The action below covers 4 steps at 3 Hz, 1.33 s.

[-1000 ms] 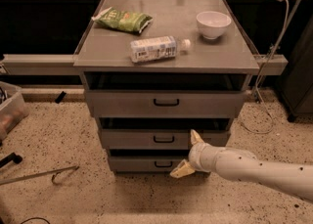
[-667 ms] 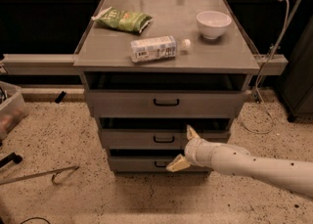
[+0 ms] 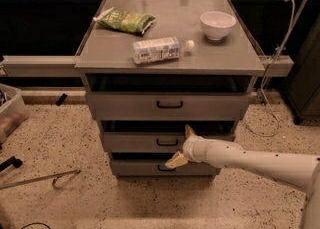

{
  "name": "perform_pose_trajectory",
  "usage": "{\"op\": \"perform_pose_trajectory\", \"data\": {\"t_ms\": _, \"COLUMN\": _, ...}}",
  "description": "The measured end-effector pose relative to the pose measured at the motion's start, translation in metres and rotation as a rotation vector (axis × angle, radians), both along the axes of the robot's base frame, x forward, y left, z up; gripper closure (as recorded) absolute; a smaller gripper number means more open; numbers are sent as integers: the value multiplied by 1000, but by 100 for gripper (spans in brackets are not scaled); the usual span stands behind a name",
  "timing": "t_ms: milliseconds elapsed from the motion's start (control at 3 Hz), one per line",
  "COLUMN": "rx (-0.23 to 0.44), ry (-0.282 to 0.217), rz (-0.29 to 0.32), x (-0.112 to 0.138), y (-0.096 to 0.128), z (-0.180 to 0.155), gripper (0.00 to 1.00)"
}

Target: Open middle drawer

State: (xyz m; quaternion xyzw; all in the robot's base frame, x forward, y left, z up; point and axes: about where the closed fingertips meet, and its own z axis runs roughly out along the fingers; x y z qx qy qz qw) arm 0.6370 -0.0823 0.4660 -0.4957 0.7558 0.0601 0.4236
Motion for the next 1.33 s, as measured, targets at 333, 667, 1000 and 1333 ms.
{"op": "perform_pose_trajectory", "data": {"t_ms": 333, "rx": -2, "ry": 37, "rz": -50, "x": 17, "y": -16, "z": -23, "gripper": 0}}
{"op": "perform_pose_trajectory", "data": {"t_ms": 667, "rx": 7, "ry": 35, "rz": -41, "x": 28, "y": -8, "z": -25, "gripper": 0}}
{"op": "perform_pose_trajectory", "data": {"t_ms": 1000, "rx": 2, "ry": 69, "rz": 4, "x": 23, "y": 0, "z": -28, "gripper": 0}}
{"op": "perform_pose_trajectory", "data": {"t_ms": 1333, "rx": -6, "ry": 140, "rz": 47, "x": 6, "y": 0, "z": -33, "gripper": 0}}
